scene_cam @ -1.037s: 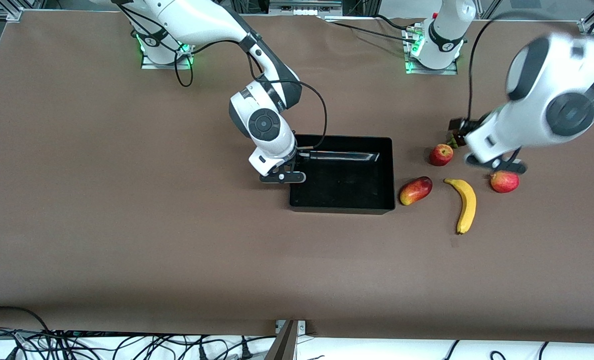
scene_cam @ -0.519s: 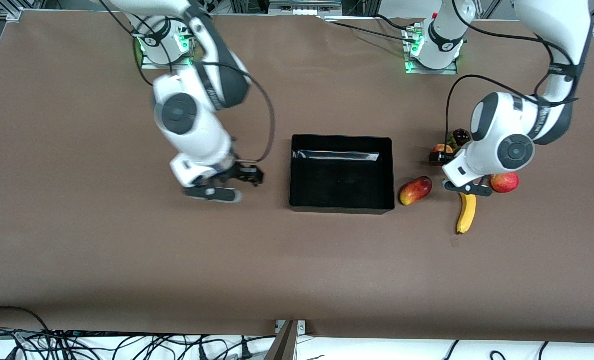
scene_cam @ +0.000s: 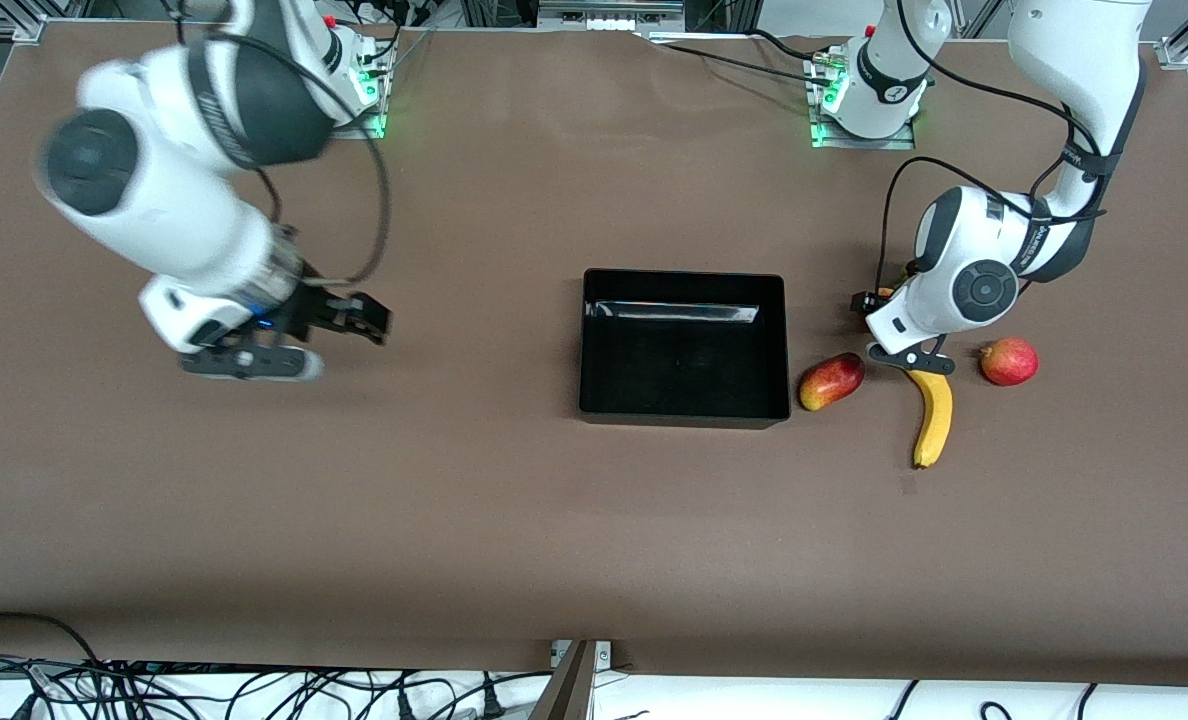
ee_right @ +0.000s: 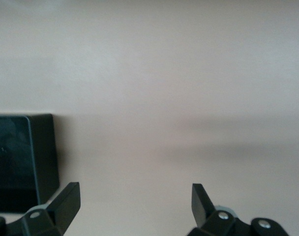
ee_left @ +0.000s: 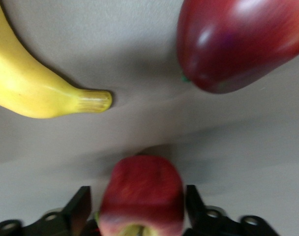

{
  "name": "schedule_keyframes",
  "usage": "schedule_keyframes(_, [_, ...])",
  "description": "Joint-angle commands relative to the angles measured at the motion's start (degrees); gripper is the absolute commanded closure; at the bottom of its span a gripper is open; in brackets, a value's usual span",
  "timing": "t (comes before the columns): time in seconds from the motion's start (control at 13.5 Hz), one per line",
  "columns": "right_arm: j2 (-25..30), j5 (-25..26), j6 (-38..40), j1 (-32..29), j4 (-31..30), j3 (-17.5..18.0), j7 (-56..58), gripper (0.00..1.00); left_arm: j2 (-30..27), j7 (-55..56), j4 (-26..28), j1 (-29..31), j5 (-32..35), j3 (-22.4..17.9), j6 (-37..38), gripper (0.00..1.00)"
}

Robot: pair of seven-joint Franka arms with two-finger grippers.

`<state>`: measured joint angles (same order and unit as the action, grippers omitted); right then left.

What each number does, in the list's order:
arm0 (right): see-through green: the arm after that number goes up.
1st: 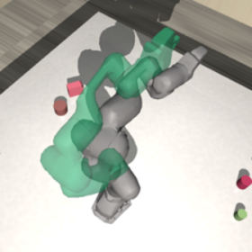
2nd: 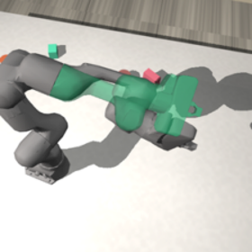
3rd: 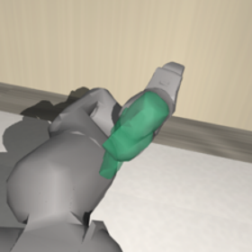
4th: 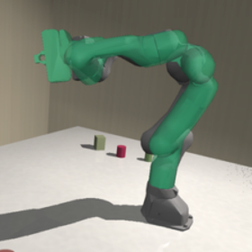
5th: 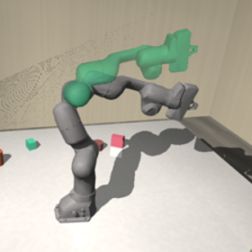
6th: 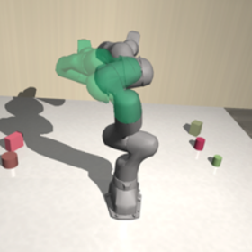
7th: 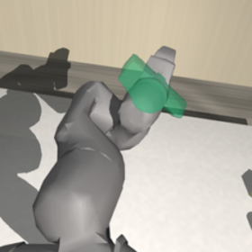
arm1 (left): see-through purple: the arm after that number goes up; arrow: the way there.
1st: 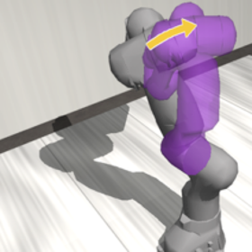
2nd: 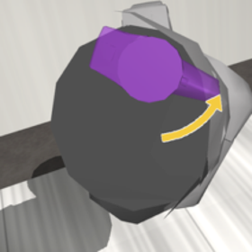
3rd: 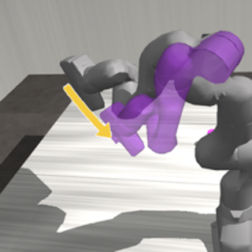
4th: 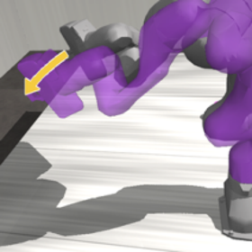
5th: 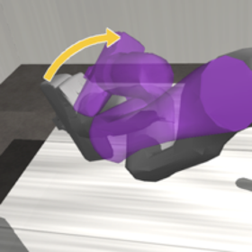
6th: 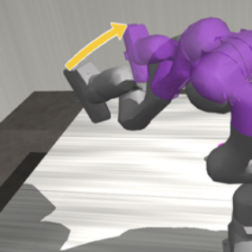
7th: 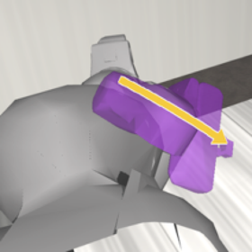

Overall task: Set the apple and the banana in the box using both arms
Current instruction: 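Release the box with the right gripper while the left gripper reaches the apple, then grasp the red apple with the left gripper and lift it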

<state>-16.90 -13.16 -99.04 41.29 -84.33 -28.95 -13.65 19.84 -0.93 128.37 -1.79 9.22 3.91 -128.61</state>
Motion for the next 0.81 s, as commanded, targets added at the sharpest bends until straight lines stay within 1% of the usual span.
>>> schedule_keyframes(0.0, [7.92, 0.06, 3.66, -3.64, -5.58, -0.15, 3.54, 0.0, 0.38, -1.44, -1.7, 0.29, 2.38, 0.39, 2.12, 0.95])
schedule_keyframes(0.07, [9.5, 1.71, 4.11, -5.93, -6.02, 1.86, 5.37, 0.0, 0.2, -1.36, -3.98, 0.29, 2.12, 0.48, 5.09, 0.98])
schedule_keyframes(0.15, [10.65, 4.78, 4.38, -8.92, -6.02, 4.23, 7.65, 0.0, 0.02, -1.35, -6.61, 0.03, 1.77, 0.66, 9.04, 0.98])
schedule_keyframes(0.22, [12.14, 6.72, 5.34, -12.25, -6.55, 6.95, 10.02, 0.0, -0.07, -1.27, -10.29, -0.32, 0.9, 1.88, 14.04, 0.98])
schedule_keyframes(0.3, [13.64, 7.26, 5.26, -15.42, -8.03, 9.15, 12.48, 0.0, 0.02, -1.01, -14.77, -0.32, -1.38, 3.54, 19.66, 0.97])
schedule_keyframes(0.37, [15.13, 8.23, 4.48, -18.67, -10.05, 11.7, 14.51, 0.0, 0.37, -0.57, -19.68, -0.67, -4.36, 3.99, 25.54, 0.94])
schedule_keyframes(0.44, [16.45, 9.19, 3.69, -23.4, -11.37, 16.16, 14.87, 0.0, 0.55, -0.48, -23.3, -0.85, -7.95, 4.69, 29.43, 0.95])
schedule_keyframes(0.52, [17.51, 9.81, 3.07, -28.58, -12.95, 21.77, 14.96, 0.0, 0.64, -0.39, -25.86, -0.85, -12.25, 5.74, 31.04, 0.95])
schedule_keyframes(0.59, [17.87, 10.69, 1.67, -33.33, -14.45, 26.96, 14.97, 0.0, 0.72, -0.04, -27.45, -0.94, -15.78, 7.06, 31.05, 0.95])
schedule_keyframes(0.67, [17.78, 11.04, 0.44, -35.55, -14.81, 29.54, 15.05, 0.0, 0.99, 0.49, -28.51, -2.16, -17.47, 8.55, 30.79, 0.96])
schedule_keyframes(0.74, [17.35, 11.92, 0.51, -35.58, -14.2, 29.65, 15.75, 0.0, 2.12, 3.19, -29.65, -4.08, -17.66, 8.83, 30.53, 0.96])
